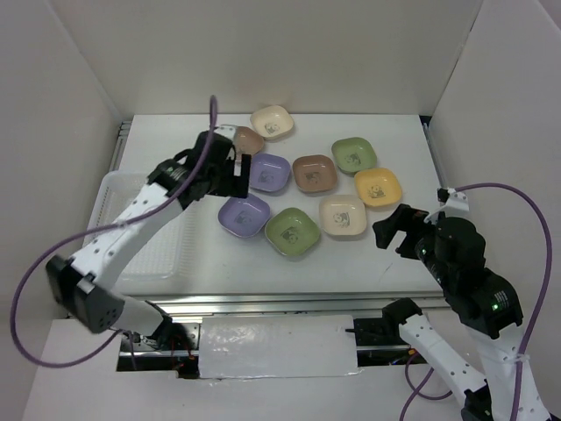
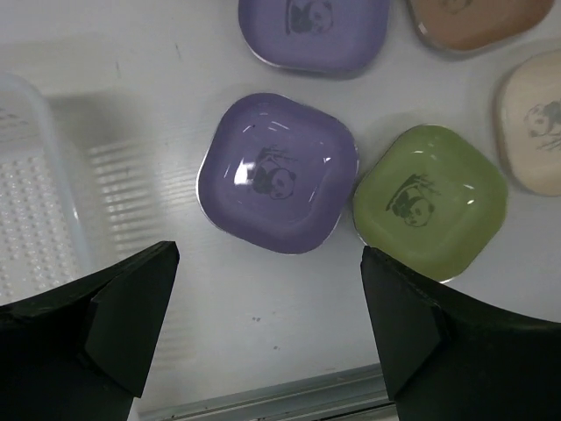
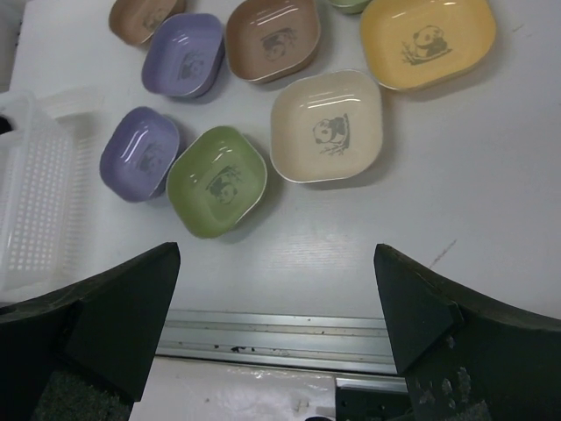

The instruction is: Place the plates into the plastic bin on the countertop

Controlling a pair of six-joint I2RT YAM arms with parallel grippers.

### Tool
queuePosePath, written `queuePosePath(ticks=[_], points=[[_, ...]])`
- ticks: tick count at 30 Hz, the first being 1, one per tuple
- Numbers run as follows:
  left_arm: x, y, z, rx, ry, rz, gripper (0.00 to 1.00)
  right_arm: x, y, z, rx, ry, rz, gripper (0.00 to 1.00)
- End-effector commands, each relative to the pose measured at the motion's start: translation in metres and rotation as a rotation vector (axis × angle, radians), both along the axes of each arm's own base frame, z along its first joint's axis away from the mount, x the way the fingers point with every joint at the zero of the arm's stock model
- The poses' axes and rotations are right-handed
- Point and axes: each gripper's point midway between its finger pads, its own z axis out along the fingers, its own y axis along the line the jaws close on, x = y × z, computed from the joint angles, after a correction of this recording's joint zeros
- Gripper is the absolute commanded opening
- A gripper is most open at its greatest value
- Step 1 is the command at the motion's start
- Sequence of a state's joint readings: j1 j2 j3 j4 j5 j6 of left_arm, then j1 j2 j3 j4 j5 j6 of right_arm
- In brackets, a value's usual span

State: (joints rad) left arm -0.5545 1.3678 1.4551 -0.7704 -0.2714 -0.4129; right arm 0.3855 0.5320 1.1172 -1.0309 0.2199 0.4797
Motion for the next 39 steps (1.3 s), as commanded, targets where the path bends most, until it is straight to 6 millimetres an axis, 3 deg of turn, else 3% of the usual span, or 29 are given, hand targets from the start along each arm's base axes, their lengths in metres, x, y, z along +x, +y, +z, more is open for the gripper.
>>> queuePosePath(ticks=[1, 3, 5, 12, 15, 19, 24, 29, 34, 35, 39], points=[[0.022, -0.003, -0.039, 0.111, 0.118, -0.011, 0.99, 0.0, 0.016, 0.01, 0.024, -0.056, 0.104, 1.0], [0.038, 0.003, -0.053, 0.151, 0.152, 0.025, 0.99, -0.002, 0.023, 0.012, 0.044, -0.064, 0.138, 1.0], [0.057, 0.015, -0.1, 0.244, 0.276, 0.055, 0.99, -0.005, 0.03, 0.013, 0.061, -0.069, 0.18, 1.0], [0.079, 0.031, -0.166, 0.243, 0.397, 0.08, 0.97, -0.011, 0.034, 0.013, 0.07, -0.083, 0.217, 1.0], [0.083, 0.037, -0.184, 0.214, 0.442, 0.097, 0.93, -0.013, 0.04, 0.013, 0.082, -0.087, 0.251, 1.0], [0.083, 0.03, -0.202, 0.172, 0.474, 0.079, 0.85, -0.013, 0.041, 0.014, 0.085, -0.092, 0.255, 1.0], [0.073, 0.029, -0.23, 0.154, 0.531, 0.088, 0.69, -0.013, 0.042, 0.017, 0.094, -0.096, 0.258, 1.0], [0.068, 0.03, -0.237, 0.147, 0.545, 0.103, 0.5, -0.015, 0.039, 0.023, 0.096, -0.107, 0.248, 1.0], [0.066, 0.038, -0.226, 0.161, 0.543, 0.136, 0.15, -0.017, 0.037, 0.026, 0.098, -0.11, 0.237, 1.0], [0.065, 0.039, -0.219, 0.171, 0.538, 0.152, 0.04, -0.017, 0.036, 0.027, 0.098, -0.115, 0.235, 1.0], [0.058, 0.037, -0.189, 0.163, 0.5, 0.157, 0.0, -0.017, 0.036, 0.029, 0.102, -0.117, 0.231, 1.0]])
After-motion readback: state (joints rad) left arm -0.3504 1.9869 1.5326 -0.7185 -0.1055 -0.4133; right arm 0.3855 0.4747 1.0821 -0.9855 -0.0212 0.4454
